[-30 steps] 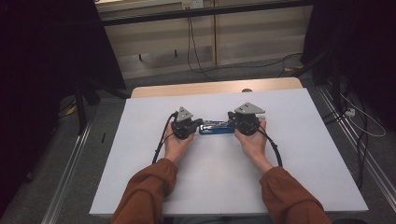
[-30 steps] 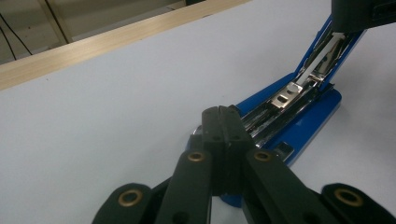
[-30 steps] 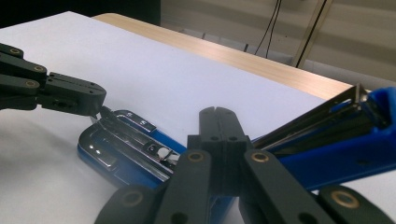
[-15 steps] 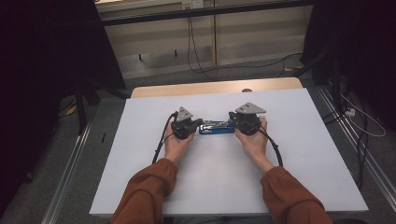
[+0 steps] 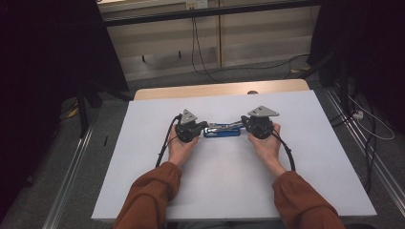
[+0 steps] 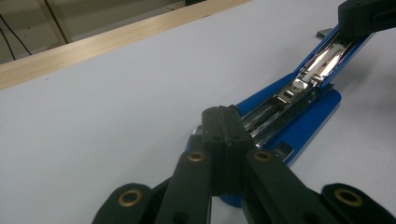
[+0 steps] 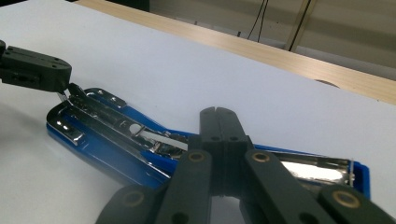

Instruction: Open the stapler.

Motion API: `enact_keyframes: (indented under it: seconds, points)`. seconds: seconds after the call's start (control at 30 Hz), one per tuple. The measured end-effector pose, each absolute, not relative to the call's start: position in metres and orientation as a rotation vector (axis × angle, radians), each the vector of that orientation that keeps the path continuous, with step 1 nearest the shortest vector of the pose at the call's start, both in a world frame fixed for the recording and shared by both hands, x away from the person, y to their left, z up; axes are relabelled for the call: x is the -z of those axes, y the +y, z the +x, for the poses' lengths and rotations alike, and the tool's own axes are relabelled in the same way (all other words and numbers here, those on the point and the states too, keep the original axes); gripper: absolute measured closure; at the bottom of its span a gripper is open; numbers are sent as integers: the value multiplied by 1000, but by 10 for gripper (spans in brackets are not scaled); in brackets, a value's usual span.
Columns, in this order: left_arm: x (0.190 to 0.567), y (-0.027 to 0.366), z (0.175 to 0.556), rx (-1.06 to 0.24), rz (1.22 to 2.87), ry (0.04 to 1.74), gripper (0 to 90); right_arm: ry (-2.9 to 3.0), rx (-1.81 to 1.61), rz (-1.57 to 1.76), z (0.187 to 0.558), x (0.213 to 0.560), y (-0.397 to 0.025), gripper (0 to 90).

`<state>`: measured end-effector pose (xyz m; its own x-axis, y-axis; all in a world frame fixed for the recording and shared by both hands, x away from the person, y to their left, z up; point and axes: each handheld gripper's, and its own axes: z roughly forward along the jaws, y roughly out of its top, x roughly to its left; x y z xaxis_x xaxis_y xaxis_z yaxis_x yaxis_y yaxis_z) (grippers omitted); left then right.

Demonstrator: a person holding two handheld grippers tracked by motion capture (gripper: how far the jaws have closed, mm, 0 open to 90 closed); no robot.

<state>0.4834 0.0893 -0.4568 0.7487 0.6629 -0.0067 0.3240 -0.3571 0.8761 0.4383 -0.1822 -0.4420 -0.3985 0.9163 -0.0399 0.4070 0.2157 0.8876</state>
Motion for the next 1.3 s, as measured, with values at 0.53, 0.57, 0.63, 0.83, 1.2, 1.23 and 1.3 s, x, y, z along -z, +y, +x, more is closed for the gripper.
enact_keyframes:
  seconds: [0.53, 0.57, 0.63, 0.83, 1.2, 1.23, 1.3]
  points:
    - [457, 89, 483, -435, 1964, 751, 900, 1928, -1106, 1234, 438, 447, -191, 900]
    - [457, 89, 483, -435, 1963, 751, 900, 1931, -1105, 1238, 438, 447, -191, 900]
    - [457, 89, 483, -434, 1963, 751, 900, 1933, -1100, 1240, 438, 448, -191, 900]
    - [457, 89, 483, -439, 1966, 750, 900, 1941, -1096, 1244, 438, 450, -190, 900]
    - [456, 90, 484, -422, 1959, 763, 900, 1950, -1104, 1236, 439, 451, -191, 900]
    - [455, 89, 483, -423, 1954, 763, 900, 1951, -1106, 1237, 439, 451, -191, 900]
    - [453, 90, 483, -427, 1945, 754, 900, 1952, -1105, 1237, 439, 451, -191, 900]
